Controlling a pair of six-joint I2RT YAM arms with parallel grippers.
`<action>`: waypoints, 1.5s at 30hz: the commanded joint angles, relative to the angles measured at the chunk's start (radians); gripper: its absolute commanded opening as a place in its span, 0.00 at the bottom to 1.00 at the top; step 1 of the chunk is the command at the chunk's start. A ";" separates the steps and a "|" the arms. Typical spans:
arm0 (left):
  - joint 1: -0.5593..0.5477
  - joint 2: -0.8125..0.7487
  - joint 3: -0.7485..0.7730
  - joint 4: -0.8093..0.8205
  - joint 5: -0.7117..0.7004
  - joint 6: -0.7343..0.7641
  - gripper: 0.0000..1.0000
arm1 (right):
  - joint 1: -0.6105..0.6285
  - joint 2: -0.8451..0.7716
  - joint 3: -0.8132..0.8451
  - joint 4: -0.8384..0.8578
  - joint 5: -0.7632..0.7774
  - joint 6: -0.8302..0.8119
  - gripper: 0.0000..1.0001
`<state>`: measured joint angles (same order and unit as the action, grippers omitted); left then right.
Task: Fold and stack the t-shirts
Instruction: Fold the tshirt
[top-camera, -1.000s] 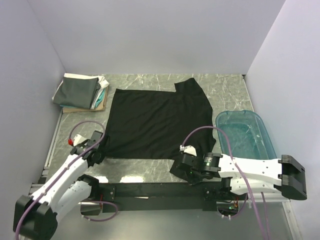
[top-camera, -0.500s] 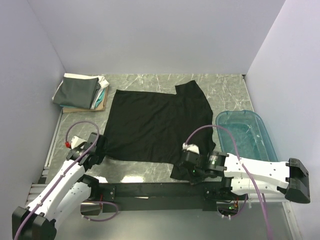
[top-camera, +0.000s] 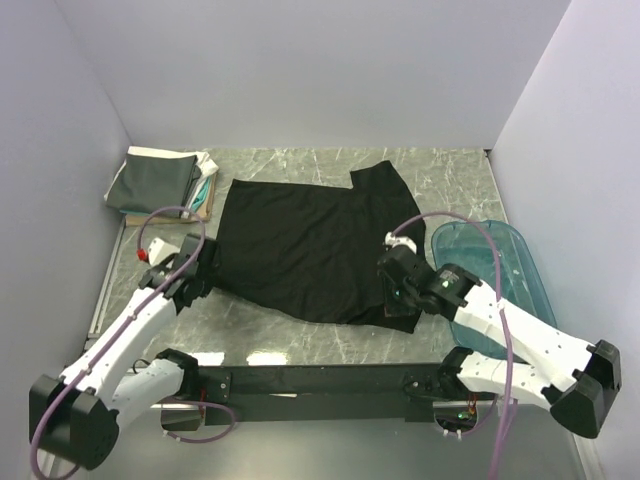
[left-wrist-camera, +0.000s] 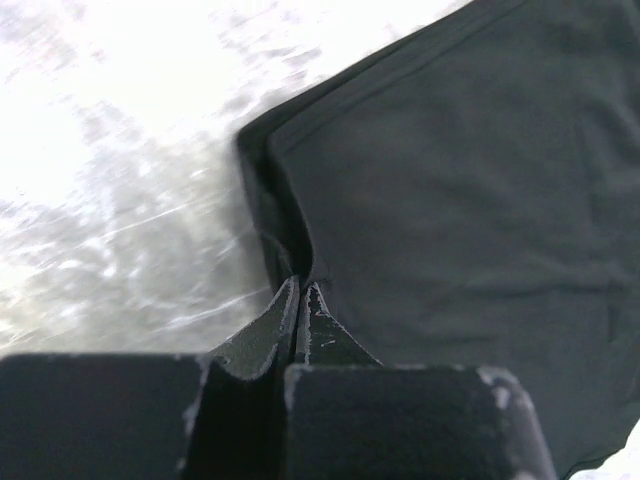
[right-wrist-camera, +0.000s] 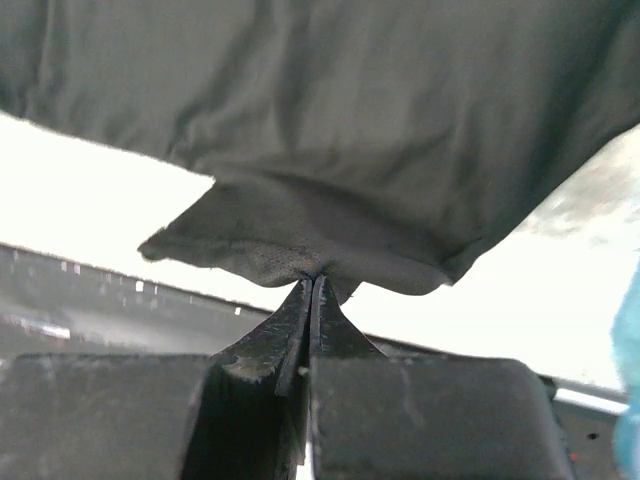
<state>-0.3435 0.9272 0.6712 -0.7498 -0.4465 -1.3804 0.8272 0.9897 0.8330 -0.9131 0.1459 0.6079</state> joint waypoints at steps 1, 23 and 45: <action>0.005 0.067 0.083 0.075 -0.052 0.044 0.01 | -0.068 0.033 0.081 0.036 0.041 -0.102 0.00; 0.098 0.501 0.367 0.221 -0.054 0.188 0.01 | -0.405 0.371 0.347 0.163 -0.017 -0.359 0.00; 0.166 0.768 0.554 0.227 0.077 0.351 0.90 | -0.491 1.021 0.899 0.169 0.144 -0.531 0.36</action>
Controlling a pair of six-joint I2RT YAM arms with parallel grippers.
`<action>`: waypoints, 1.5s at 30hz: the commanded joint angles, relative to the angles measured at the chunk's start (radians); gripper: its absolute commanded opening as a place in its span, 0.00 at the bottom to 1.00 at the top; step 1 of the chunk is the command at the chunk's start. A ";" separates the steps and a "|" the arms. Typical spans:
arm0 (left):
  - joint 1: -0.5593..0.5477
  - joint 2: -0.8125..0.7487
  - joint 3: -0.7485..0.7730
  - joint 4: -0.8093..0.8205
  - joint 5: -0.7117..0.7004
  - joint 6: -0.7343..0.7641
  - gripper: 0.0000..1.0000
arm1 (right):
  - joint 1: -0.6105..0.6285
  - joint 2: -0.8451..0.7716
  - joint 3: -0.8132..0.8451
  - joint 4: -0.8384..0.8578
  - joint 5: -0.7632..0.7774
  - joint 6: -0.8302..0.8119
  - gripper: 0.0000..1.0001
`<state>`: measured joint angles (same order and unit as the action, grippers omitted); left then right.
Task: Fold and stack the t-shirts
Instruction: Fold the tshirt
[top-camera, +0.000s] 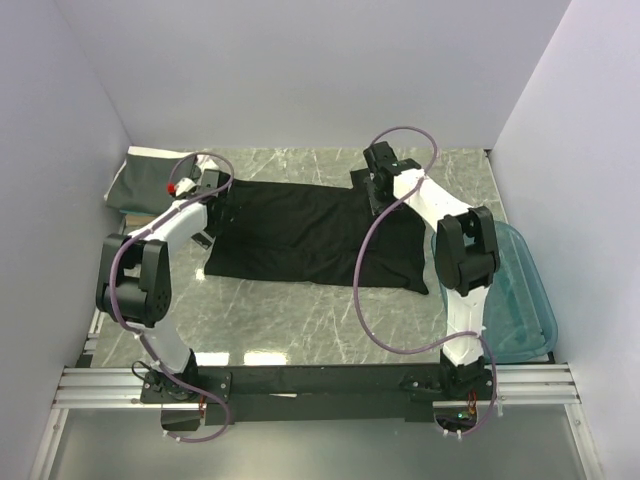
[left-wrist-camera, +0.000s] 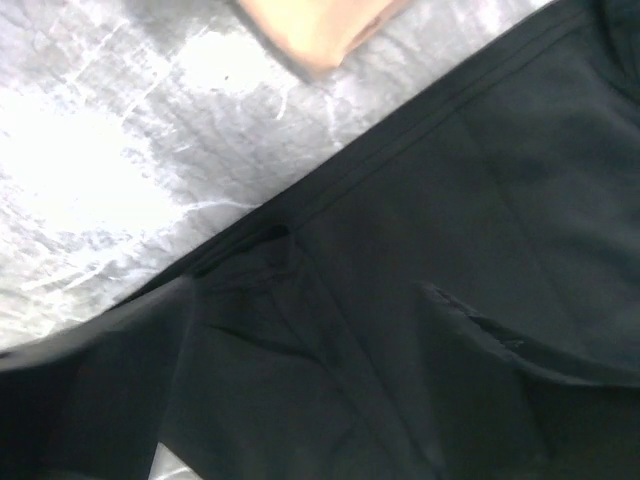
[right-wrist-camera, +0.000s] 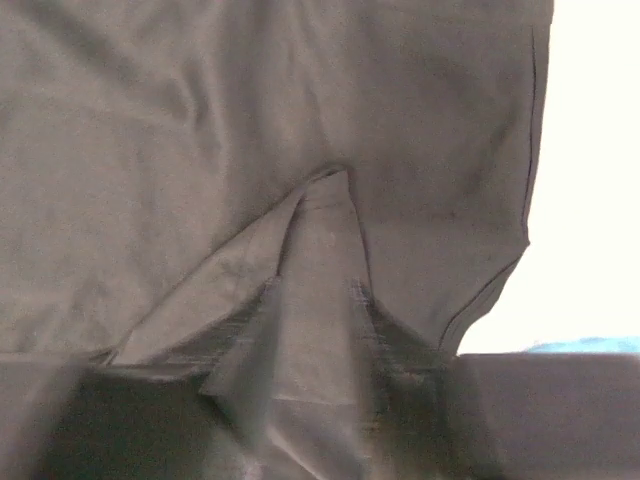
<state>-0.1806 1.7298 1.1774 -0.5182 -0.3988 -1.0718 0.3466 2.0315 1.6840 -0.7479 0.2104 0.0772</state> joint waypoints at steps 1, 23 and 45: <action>0.001 -0.041 0.053 -0.014 0.029 0.039 0.99 | -0.012 -0.037 0.027 0.019 0.081 0.031 0.43; -0.108 -0.130 -0.209 0.107 0.163 0.111 1.00 | -0.008 -0.262 -0.561 0.482 -0.485 0.349 0.88; -0.105 -0.164 -0.271 0.093 0.121 0.096 1.00 | 0.040 -0.003 -0.064 0.504 -0.445 0.412 0.88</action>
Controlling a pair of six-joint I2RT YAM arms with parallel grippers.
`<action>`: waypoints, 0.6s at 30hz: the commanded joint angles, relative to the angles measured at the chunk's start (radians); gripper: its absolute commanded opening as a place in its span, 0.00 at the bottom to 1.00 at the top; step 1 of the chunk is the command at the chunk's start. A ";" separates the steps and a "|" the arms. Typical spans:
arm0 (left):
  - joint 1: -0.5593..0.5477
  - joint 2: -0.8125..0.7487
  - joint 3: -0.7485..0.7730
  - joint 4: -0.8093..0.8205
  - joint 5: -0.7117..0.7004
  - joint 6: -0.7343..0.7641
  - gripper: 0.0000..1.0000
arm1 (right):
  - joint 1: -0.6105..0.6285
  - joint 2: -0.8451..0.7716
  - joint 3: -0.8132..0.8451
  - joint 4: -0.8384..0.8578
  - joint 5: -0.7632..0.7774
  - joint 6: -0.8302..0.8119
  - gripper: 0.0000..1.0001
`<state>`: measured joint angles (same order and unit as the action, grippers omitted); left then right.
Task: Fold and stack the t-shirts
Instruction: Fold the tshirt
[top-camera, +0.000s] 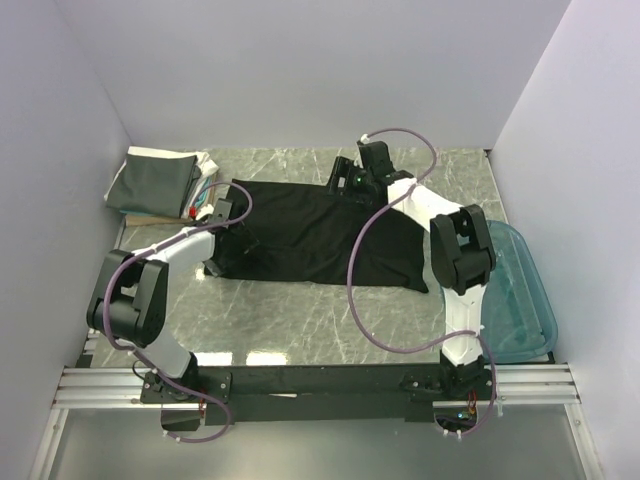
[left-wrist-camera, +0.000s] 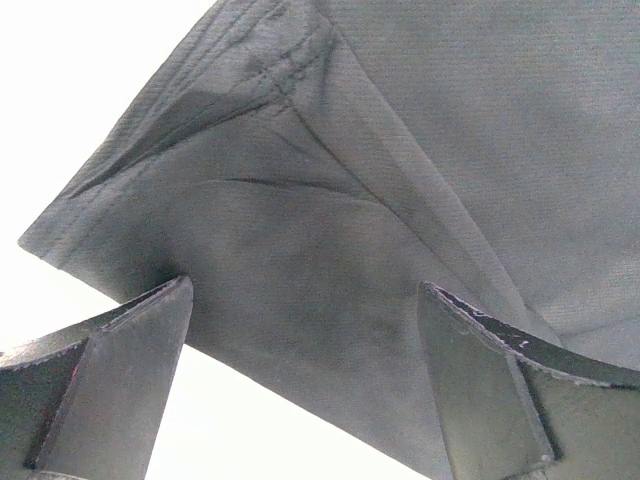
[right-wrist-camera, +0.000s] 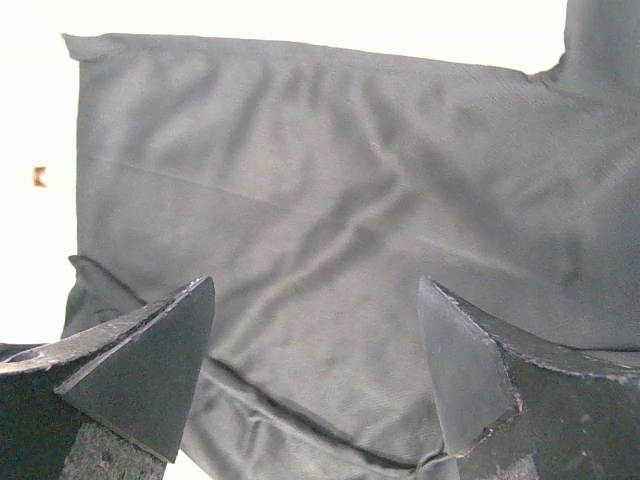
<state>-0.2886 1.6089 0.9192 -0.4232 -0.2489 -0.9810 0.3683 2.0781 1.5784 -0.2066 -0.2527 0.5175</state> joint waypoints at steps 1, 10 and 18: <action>0.003 -0.049 -0.014 -0.003 -0.032 0.005 0.99 | 0.020 -0.096 0.020 -0.051 0.032 -0.033 0.88; 0.005 -0.053 -0.020 0.003 -0.041 0.007 0.99 | 0.015 -0.473 -0.546 -0.166 0.278 -0.004 0.89; 0.034 -0.020 -0.043 0.009 -0.041 0.004 1.00 | -0.023 -0.648 -0.814 -0.136 0.311 0.021 0.90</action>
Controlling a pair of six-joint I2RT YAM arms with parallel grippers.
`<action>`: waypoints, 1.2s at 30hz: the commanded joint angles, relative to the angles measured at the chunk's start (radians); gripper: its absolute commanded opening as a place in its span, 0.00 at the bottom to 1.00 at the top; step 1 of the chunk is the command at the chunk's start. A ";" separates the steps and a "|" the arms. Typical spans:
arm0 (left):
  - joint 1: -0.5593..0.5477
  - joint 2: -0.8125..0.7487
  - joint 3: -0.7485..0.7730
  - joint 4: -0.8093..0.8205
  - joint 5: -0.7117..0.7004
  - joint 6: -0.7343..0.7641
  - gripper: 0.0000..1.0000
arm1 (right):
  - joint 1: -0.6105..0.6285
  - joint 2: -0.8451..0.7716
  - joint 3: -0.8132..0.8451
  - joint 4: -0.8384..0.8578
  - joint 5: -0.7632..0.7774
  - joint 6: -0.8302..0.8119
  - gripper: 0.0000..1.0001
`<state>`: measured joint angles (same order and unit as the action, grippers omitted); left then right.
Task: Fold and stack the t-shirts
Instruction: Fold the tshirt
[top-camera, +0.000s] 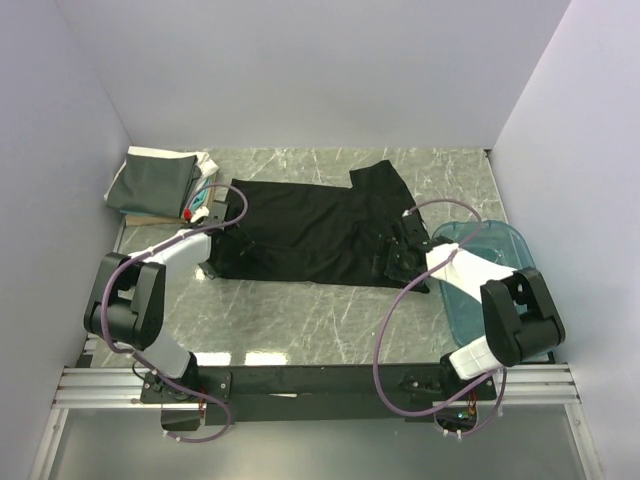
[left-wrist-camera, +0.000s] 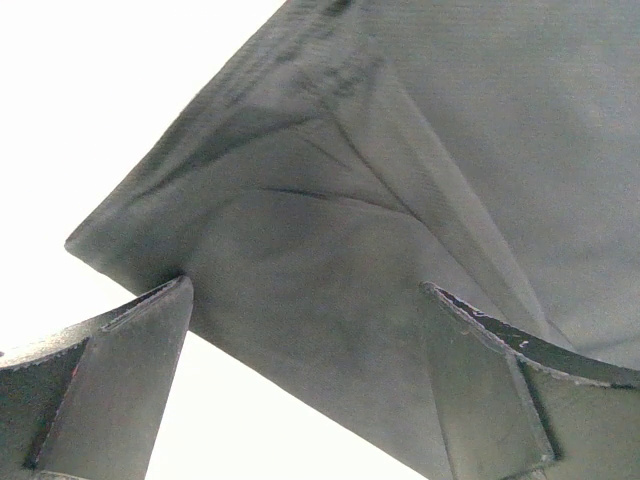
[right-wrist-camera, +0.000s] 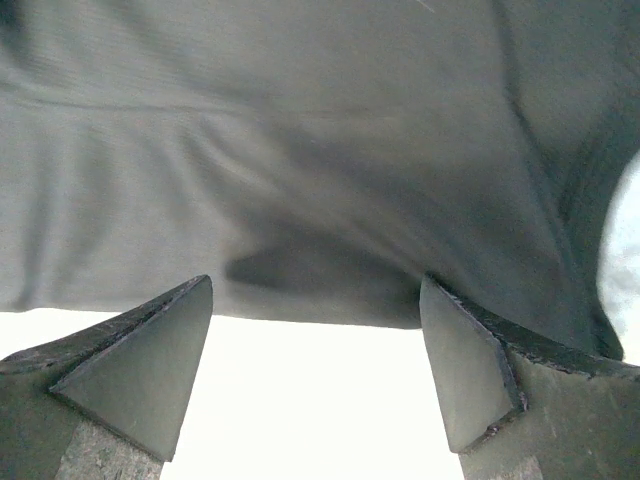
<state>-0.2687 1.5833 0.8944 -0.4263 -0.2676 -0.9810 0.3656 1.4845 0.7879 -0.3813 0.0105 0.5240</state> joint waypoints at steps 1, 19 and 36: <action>0.022 0.006 -0.032 0.014 -0.021 0.002 0.99 | -0.033 -0.061 -0.038 0.050 0.040 0.014 0.90; 0.079 0.004 -0.078 -0.015 -0.059 0.001 0.99 | -0.120 -0.184 -0.131 -0.044 0.151 -0.009 0.91; 0.042 -0.111 0.055 -0.025 0.034 0.041 0.99 | 0.010 -0.211 0.036 -0.013 0.025 -0.075 0.91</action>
<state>-0.2138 1.4982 0.8799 -0.4568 -0.2554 -0.9623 0.3370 1.2472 0.7490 -0.4202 0.0196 0.4622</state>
